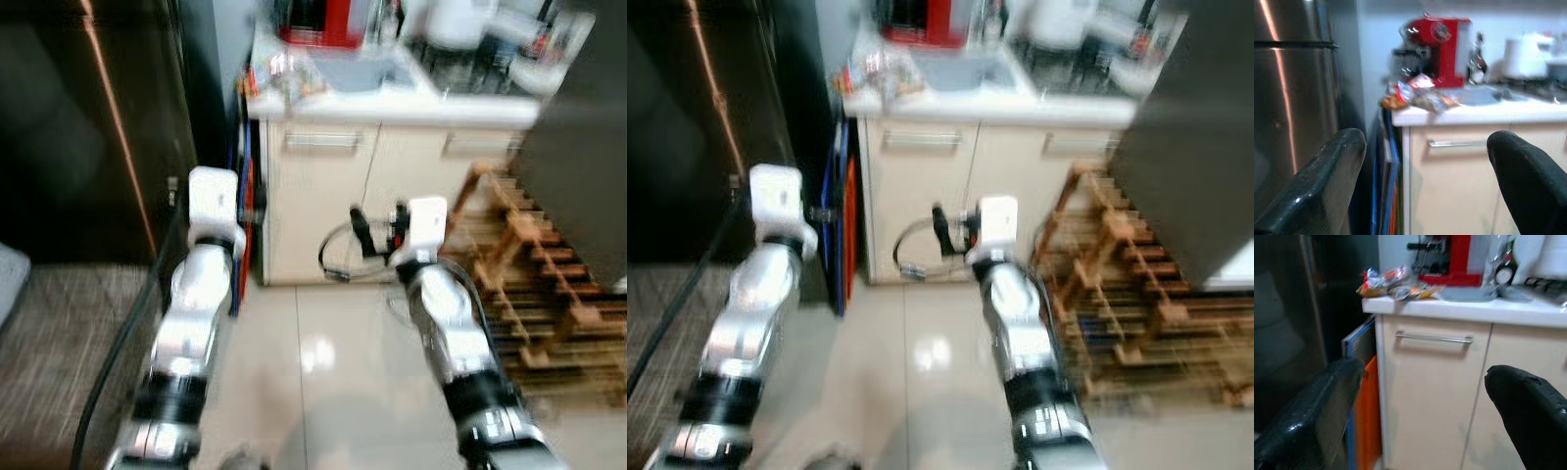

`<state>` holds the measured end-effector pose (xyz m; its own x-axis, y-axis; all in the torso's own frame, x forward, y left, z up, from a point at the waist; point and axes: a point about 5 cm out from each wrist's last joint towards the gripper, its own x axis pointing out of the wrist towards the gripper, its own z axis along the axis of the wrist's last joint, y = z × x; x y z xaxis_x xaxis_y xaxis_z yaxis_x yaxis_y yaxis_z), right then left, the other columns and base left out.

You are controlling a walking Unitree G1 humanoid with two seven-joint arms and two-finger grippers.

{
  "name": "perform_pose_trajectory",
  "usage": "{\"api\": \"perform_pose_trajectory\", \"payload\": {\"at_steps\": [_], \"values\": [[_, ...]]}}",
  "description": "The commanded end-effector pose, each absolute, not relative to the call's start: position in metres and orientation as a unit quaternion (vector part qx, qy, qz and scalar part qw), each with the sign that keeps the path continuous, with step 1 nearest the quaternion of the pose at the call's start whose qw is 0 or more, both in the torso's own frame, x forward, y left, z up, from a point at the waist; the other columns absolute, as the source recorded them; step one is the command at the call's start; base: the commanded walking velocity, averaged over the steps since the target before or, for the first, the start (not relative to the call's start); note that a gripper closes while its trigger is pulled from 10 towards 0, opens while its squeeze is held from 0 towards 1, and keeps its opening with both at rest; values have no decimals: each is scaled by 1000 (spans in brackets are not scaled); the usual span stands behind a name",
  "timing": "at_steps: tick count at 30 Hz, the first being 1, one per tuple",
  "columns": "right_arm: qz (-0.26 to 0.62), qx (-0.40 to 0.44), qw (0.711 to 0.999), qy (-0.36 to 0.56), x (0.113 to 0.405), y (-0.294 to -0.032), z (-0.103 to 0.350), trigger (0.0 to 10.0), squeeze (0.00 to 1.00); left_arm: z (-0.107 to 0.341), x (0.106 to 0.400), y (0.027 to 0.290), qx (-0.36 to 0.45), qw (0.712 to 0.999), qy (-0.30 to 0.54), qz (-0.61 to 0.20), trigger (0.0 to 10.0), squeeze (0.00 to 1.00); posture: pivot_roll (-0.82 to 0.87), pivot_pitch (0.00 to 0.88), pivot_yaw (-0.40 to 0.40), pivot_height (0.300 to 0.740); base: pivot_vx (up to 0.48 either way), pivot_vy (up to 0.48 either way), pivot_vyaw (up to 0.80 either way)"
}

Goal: Restocking fridge

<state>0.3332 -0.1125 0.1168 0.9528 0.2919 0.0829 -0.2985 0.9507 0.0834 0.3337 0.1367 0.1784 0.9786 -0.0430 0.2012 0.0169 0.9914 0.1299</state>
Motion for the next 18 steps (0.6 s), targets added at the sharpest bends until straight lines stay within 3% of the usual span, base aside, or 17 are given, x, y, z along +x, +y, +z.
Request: {"api": "perform_pose_trajectory", "payload": {"at_steps": [1,3,18], "values": [[156,51,985,-57,335,-106,128,10000,1000,171,333,144,63,994,-88,0,10000,0,1,0,-60,740,465,0,769],[143,61,986,-61,336,-107,132,10000,1000,170,332,144,63,994,-86,-4,10000,0,-7,0,-59,740,465,0,759],[109,51,990,-74,331,-121,139,10000,1000,182,347,138,86,989,-112,-46,10000,0,-68,0,-46,740,479,0,0]]}}
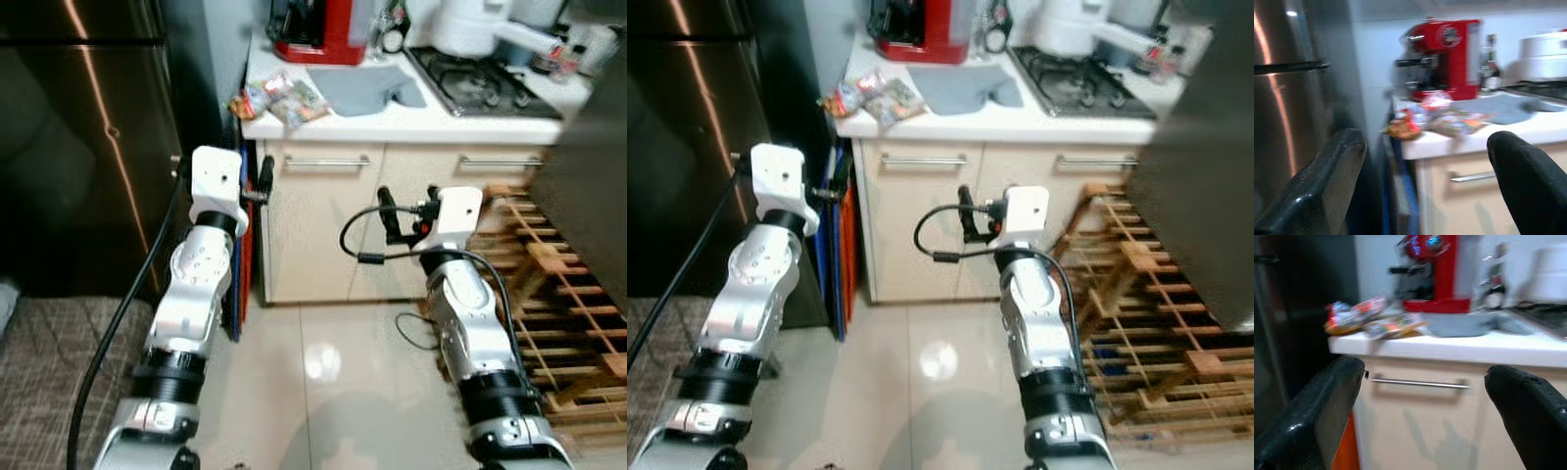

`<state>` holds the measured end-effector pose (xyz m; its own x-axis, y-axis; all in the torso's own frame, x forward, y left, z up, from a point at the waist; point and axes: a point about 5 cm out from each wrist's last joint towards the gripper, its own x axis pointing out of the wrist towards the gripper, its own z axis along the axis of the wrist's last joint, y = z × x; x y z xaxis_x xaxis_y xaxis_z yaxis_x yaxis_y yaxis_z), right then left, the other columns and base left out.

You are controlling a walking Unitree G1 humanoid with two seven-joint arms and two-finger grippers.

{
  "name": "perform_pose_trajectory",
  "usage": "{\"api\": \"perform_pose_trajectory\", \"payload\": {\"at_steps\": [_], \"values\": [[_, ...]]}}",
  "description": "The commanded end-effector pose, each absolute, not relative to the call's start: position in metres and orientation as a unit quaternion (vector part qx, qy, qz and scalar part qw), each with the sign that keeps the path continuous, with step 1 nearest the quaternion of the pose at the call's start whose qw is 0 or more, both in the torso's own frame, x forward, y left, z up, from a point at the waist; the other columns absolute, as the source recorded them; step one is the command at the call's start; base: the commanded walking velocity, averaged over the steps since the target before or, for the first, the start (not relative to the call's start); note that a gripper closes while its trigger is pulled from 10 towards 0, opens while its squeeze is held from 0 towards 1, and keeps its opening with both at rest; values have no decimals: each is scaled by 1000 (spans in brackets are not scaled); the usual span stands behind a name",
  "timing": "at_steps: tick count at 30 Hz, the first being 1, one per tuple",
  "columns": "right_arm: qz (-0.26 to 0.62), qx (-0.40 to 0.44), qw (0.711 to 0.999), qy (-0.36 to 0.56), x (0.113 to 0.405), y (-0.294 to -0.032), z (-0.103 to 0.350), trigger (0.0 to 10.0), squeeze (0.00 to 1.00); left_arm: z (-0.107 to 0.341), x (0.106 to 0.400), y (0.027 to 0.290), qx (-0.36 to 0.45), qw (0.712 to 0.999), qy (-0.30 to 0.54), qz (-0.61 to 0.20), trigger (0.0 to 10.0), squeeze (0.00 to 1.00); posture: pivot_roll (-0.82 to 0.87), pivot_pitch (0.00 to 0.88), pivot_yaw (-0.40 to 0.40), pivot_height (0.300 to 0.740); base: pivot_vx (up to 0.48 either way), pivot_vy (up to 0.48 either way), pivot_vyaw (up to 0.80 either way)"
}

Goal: Restocking fridge

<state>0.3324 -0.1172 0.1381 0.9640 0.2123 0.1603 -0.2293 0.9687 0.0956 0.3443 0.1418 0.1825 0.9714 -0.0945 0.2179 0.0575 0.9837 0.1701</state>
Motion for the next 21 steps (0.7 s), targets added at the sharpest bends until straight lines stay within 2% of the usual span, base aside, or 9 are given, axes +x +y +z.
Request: {"api": "perform_pose_trajectory", "payload": {"at_steps": [1,8,13,17,21], "values": [[110,49,990,-72,331,-120,138,10000,1000,183,348,139,86,989,-114,-39,10000,0,-69,0,-53,740,480,0,0],[135,31,988,-71,333,-115,141,10000,1000,182,352,149,57,993,-103,-14,10000,0,-55,0,-64,740,480,0,0],[128,47,989,-64,335,-118,139,10000,1000,181,351,147,61,992,-107,-20,10000,0,-47,0,-65,740,480,0,718],[136,32,988,-67,334,-111,141,10000,1000,185,351,141,60,990,-118,-52,10000,0,-44,0,-63,740,480,0,0],[115,33,990,-80,333,-116,143,10000,1000,189,352,140,71,988,-122,-58,10000,0,-45,0,-57,740,480,0,0]]}}
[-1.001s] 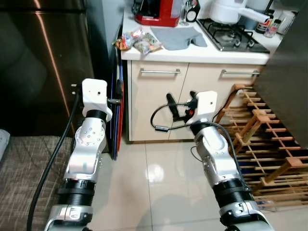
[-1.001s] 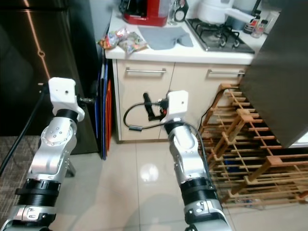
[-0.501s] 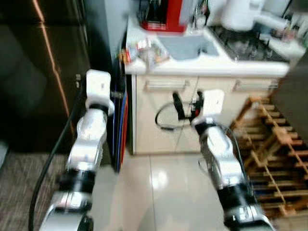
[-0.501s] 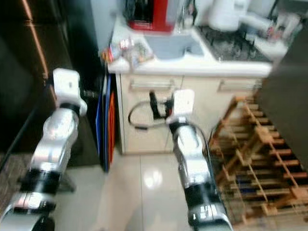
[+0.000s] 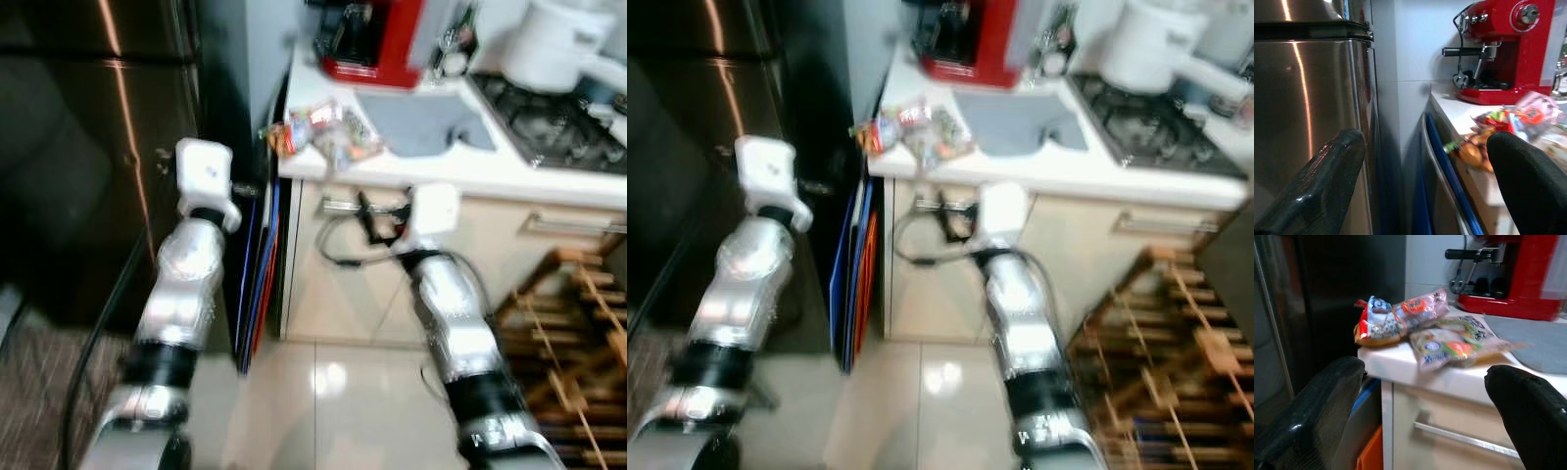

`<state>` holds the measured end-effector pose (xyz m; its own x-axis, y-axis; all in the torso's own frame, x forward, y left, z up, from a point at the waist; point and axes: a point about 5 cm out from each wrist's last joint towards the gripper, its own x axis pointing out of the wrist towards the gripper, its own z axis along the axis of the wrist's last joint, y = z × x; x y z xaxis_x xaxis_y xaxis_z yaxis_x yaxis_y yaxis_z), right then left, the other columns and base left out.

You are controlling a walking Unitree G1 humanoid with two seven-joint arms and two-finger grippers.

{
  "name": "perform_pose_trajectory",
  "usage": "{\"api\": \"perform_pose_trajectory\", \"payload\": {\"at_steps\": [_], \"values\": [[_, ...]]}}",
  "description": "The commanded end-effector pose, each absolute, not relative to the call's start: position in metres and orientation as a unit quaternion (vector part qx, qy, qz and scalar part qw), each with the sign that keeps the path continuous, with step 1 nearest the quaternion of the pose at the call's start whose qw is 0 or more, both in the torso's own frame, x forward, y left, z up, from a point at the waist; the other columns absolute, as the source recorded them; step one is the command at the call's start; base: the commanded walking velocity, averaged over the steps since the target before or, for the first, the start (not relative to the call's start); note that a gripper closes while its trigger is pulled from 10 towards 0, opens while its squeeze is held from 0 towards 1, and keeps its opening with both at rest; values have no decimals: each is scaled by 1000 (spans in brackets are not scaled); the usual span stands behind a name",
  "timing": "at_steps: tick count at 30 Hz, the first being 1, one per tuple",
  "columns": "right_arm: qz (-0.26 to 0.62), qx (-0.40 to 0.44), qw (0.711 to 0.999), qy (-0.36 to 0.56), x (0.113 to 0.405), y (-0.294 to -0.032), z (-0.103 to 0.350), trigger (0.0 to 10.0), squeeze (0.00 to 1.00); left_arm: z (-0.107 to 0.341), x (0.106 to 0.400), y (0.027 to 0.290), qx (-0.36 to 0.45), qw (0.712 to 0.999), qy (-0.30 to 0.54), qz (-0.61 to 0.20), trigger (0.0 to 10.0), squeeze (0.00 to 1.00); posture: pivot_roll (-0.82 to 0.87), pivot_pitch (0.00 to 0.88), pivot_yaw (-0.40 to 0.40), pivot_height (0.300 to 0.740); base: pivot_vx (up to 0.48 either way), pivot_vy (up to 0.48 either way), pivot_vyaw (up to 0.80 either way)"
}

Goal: Restocking fridge

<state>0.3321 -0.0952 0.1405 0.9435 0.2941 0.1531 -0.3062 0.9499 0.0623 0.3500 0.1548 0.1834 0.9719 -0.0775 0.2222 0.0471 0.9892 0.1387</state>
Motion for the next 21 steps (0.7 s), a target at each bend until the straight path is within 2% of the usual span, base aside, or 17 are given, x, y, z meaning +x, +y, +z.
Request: {"api": "perform_pose_trajectory", "payload": {"at_steps": [1,9,12,14,18,21], "values": [[109,33,990,-83,333,-117,143,10000,1000,189,352,140,72,988,-123,-59,10000,0,-45,0,-56,740,480,0,0],[63,7,989,-131,331,-132,157,10000,1000,203,349,130,68,980,-153,-112,10000,0,-52,0,-48,740,480,0,0],[-15,-13,984,-179,327,-151,174,10000,1000,234,340,105,65,955,-208,-200,10000,0,-56,0,-49,740,480,0,0],[-27,-17,982,-185,326,-154,177,10000,1000,239,338,100,68,951,-213,-215,10000,0,-57,0,-49,740,480,0,0],[-75,-38,977,-195,322,-168,181,10000,1000,255,340,87,70,935,-215,-275,10000,0,-64,0,-47,740,0,0,0],[-96,-44,975,-195,319,-176,181,10000,1000,254,346,93,60,931,-185,-309,10000,0,-79,0,-42,740,0,0,0]]}}
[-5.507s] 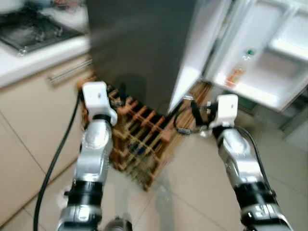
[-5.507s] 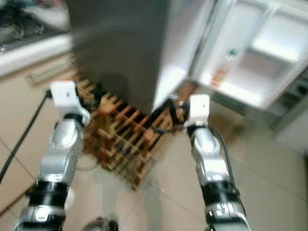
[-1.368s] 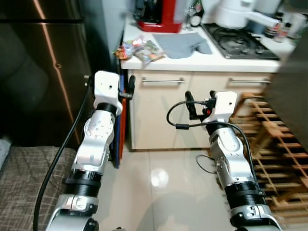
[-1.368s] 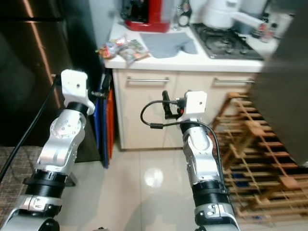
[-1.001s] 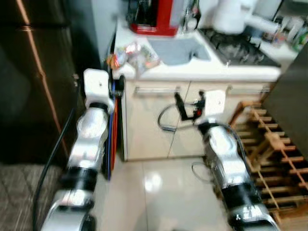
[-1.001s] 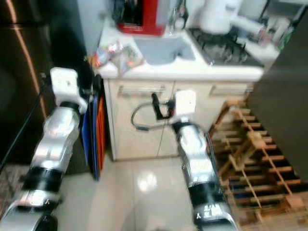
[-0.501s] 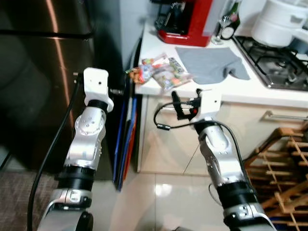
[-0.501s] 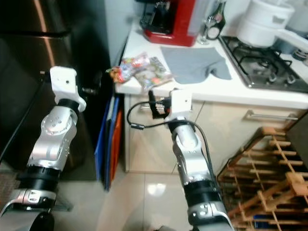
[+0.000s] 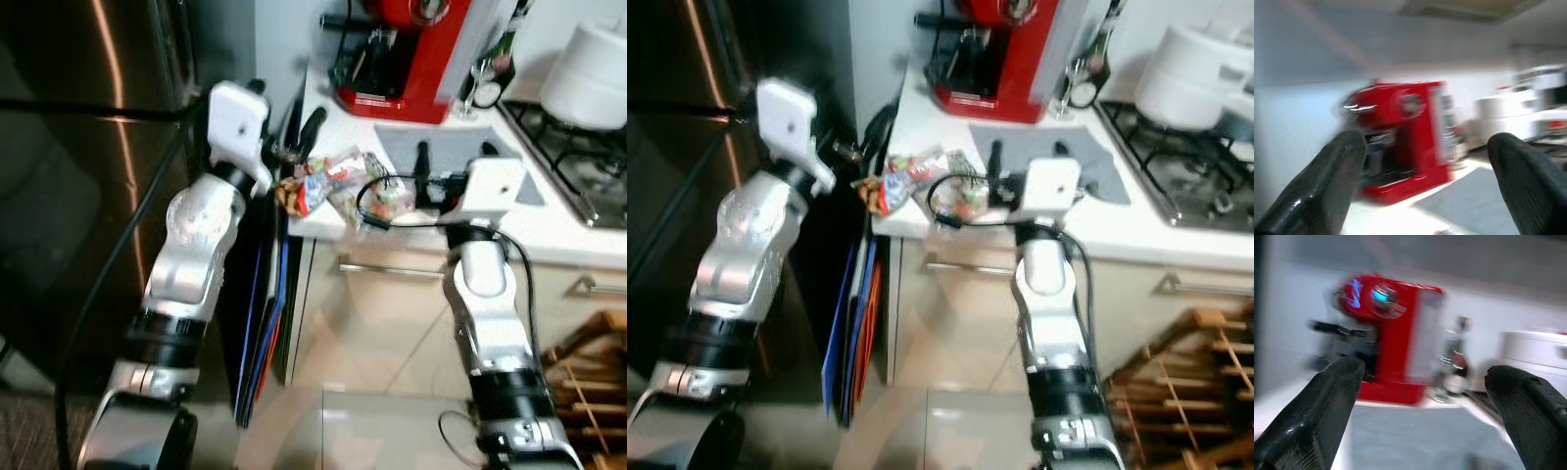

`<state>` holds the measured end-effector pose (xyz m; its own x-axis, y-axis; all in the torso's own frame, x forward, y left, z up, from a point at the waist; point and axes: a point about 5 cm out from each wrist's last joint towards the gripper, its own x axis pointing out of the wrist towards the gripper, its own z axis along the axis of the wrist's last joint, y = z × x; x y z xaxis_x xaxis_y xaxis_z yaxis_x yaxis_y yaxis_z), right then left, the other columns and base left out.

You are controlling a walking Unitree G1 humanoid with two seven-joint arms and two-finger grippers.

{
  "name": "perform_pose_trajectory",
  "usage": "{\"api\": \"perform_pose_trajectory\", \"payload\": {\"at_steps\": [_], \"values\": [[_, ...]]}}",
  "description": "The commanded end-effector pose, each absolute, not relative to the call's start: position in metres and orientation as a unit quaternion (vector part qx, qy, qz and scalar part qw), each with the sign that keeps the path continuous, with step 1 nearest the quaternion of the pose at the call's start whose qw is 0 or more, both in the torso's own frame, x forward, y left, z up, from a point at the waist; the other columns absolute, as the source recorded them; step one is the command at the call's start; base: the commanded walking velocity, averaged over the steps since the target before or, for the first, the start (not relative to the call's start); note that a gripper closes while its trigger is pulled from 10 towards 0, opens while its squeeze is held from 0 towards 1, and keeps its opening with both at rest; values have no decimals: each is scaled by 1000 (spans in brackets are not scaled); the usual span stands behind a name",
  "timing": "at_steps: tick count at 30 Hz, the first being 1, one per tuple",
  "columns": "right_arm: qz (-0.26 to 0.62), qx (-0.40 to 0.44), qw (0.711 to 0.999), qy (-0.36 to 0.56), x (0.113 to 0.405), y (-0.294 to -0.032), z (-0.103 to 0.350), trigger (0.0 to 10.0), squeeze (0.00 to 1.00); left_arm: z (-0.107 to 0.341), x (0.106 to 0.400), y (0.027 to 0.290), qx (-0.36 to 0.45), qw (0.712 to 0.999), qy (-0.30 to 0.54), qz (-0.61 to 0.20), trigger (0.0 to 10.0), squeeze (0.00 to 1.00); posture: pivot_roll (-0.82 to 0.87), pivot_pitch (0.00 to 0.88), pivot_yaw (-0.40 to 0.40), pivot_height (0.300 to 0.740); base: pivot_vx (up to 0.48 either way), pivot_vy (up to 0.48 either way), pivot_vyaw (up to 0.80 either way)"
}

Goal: Restocking fridge

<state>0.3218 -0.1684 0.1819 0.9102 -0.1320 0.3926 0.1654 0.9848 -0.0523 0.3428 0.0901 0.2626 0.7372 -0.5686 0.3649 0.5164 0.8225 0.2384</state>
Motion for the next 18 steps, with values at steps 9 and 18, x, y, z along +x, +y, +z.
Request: {"api": "perform_pose_trajectory", "payload": {"at_steps": [9,18], "values": [[-85,-47,985,-140,298,-196,158,10000,1000,225,385,123,101,944,-45,-312,10000,0,-93,0,-43,740,0,0,0],[-91,-39,985,-140,291,-191,157,10000,1000,233,400,121,113,941,-30,-317,10000,0,-130,0,-16,740,0,0,0]]}}
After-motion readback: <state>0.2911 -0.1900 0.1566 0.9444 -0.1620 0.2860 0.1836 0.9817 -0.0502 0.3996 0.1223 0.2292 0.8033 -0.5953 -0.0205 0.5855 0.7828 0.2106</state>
